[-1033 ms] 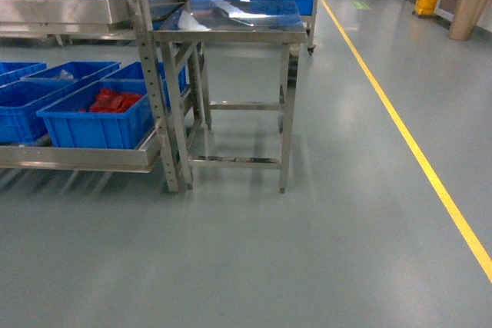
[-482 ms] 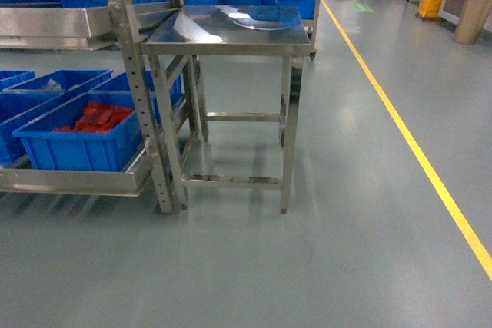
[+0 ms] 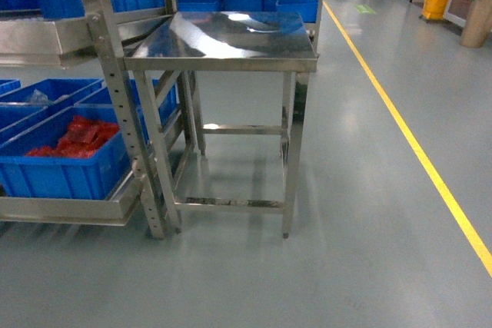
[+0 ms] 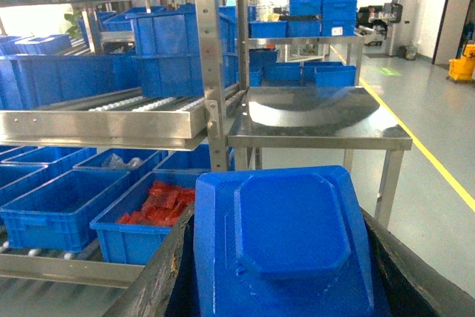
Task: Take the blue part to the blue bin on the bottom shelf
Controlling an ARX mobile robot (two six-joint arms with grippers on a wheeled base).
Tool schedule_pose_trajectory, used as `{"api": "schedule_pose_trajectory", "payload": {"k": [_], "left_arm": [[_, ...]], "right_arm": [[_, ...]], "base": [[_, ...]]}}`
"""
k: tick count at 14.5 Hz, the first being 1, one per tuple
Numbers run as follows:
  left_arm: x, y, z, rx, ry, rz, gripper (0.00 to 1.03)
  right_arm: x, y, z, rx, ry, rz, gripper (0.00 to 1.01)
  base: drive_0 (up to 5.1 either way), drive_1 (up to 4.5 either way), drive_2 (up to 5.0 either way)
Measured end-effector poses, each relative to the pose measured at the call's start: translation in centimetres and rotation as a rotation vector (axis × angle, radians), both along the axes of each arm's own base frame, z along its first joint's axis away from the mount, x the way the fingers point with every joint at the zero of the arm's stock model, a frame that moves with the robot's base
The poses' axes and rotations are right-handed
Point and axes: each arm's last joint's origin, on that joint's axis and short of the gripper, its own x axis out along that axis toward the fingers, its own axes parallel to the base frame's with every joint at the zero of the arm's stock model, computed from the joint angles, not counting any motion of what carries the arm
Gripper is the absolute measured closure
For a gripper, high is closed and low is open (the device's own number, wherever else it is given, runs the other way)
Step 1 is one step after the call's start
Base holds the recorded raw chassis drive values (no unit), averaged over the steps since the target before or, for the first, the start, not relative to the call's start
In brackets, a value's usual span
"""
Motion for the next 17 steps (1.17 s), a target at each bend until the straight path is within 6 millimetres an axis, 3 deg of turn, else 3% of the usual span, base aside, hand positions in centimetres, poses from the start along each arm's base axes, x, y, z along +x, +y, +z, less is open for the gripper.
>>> {"api": "schedule_pose_trajectory", "payload": {"k": [17], "left_arm": [[0.0, 0.0, 0.0, 0.0, 0.0, -0.001, 0.59]], "right_arm": [[0.0, 0.0, -0.01, 0.0, 0.002, 0.0, 0.03]], "base": [[0.1, 4.18, -4.0]]}}
